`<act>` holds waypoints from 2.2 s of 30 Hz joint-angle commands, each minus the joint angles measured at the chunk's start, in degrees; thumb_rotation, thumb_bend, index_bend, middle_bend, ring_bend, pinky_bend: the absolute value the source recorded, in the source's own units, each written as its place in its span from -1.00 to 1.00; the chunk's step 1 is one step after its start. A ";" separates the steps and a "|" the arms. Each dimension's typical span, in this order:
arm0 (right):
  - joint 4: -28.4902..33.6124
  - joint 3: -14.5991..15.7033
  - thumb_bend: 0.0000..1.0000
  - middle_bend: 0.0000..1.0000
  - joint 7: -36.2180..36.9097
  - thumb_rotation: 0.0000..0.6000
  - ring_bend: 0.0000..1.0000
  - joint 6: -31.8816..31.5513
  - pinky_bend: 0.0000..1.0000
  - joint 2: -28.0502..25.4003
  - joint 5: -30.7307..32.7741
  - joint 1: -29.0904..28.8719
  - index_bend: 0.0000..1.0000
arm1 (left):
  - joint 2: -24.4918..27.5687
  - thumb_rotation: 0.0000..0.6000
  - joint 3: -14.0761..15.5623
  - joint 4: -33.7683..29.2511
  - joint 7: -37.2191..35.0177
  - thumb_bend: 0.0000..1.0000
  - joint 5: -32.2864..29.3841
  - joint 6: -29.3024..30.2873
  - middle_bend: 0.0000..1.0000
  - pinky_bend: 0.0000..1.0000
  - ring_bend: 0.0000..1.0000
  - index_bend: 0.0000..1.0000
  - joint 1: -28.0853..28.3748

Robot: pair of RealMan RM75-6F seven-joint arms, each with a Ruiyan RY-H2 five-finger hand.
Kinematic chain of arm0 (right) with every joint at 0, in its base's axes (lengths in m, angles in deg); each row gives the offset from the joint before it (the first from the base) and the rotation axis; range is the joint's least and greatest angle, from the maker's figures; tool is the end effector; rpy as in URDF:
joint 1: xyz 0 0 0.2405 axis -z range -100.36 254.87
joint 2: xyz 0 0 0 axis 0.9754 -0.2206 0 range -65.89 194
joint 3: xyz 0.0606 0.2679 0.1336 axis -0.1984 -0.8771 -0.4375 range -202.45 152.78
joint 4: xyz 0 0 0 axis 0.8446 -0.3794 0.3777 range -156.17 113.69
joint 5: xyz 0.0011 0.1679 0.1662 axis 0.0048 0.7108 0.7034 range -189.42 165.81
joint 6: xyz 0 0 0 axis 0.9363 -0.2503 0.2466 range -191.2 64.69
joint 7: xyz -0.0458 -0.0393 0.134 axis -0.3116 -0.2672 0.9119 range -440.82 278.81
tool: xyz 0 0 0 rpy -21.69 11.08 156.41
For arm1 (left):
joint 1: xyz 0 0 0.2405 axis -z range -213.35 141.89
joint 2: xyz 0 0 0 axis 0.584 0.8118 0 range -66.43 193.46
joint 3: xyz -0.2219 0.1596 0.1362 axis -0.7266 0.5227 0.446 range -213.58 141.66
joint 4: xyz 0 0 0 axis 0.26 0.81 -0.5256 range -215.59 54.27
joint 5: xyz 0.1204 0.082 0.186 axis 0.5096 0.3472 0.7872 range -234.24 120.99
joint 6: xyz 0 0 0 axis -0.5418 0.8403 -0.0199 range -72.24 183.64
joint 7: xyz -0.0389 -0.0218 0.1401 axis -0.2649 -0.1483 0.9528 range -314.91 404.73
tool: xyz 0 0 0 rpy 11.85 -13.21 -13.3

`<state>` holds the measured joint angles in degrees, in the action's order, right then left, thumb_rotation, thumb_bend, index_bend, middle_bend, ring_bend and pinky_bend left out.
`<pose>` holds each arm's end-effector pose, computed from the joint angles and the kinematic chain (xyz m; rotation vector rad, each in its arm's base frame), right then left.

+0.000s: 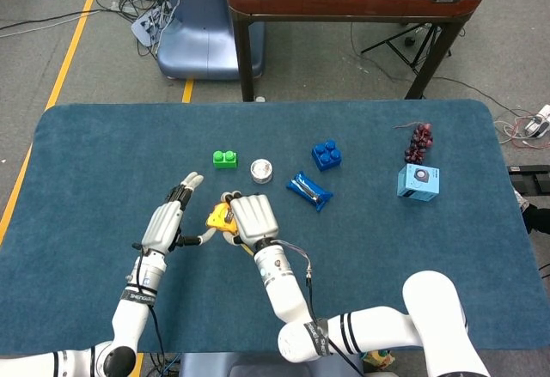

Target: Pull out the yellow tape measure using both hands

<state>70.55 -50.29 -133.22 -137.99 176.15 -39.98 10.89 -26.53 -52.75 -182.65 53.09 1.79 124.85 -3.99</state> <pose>0.0421 -0.3534 -0.1246 1.7928 -1.0730 0.9510 -0.1644 0.3343 -0.0105 -1.3602 -1.4499 -1.3142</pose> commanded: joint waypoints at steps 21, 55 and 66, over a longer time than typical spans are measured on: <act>0.19 0.13 0.29 0.10 0.94 1.00 -0.02 1.08 -0.22 -0.58 -0.38 0.86 0.09 | -0.91 1.00 -0.35 2.71 1.31 -0.57 -1.35 0.77 -1.00 -1.00 -1.00 -1.00 0.39; 1.86 1.77 0.29 0.14 3.13 1.00 0.00 2.84 -0.22 -2.96 -1.11 2.95 0.14 | -1.26 1.00 -1.67 3.35 1.48 -0.57 -2.87 1.40 -1.00 -1.00 -1.00 -1.00 0.66; 2.48 1.65 0.28 0.14 2.46 1.00 0.00 3.19 -0.22 -3.77 0.23 2.75 0.15 | -0.58 1.00 -2.35 4.28 1.57 -0.57 -4.29 1.21 -1.00 -1.00 -1.00 -1.00 0.61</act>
<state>72.98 -48.62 -130.71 -134.83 172.42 -39.82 13.67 -27.14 -55.06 -178.41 54.66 -2.46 126.08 -3.37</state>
